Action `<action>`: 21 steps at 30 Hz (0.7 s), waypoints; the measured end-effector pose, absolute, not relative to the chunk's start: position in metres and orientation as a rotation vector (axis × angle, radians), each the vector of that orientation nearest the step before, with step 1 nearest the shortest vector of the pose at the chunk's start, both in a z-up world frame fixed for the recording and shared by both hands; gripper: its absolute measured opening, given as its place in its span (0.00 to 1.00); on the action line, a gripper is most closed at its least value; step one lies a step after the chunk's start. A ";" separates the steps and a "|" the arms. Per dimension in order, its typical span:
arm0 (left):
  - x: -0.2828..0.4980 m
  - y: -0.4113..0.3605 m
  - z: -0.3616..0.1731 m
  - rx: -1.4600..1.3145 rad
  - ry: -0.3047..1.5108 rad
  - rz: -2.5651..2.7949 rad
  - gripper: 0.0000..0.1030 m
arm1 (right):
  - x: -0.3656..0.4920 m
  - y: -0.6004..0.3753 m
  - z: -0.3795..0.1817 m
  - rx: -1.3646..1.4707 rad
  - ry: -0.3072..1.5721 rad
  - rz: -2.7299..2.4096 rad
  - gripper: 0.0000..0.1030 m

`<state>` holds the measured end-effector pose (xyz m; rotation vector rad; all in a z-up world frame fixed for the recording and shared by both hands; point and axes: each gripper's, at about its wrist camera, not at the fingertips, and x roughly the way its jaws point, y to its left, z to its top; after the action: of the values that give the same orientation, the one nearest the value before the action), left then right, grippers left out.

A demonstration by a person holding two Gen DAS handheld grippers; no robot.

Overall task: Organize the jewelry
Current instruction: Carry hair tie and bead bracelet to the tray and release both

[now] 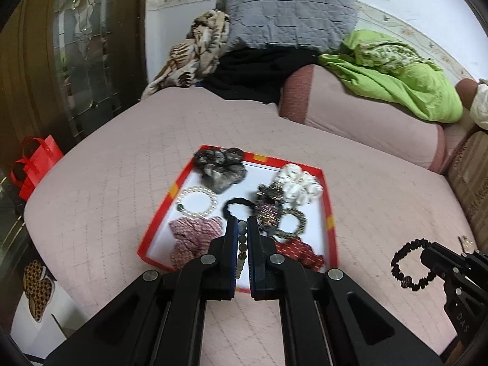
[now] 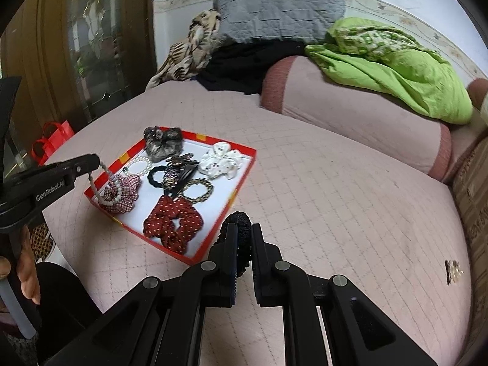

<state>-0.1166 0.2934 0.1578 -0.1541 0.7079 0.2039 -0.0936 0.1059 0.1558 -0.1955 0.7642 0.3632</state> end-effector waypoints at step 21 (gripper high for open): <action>0.012 0.353 0.116 -0.188 0.776 0.220 0.05 | 0.015 0.180 0.130 -0.174 0.822 0.379 0.09</action>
<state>0.0122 0.3526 0.1164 -0.1883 0.7764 0.2196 0.0151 0.1802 0.1304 -0.1741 0.8216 0.3794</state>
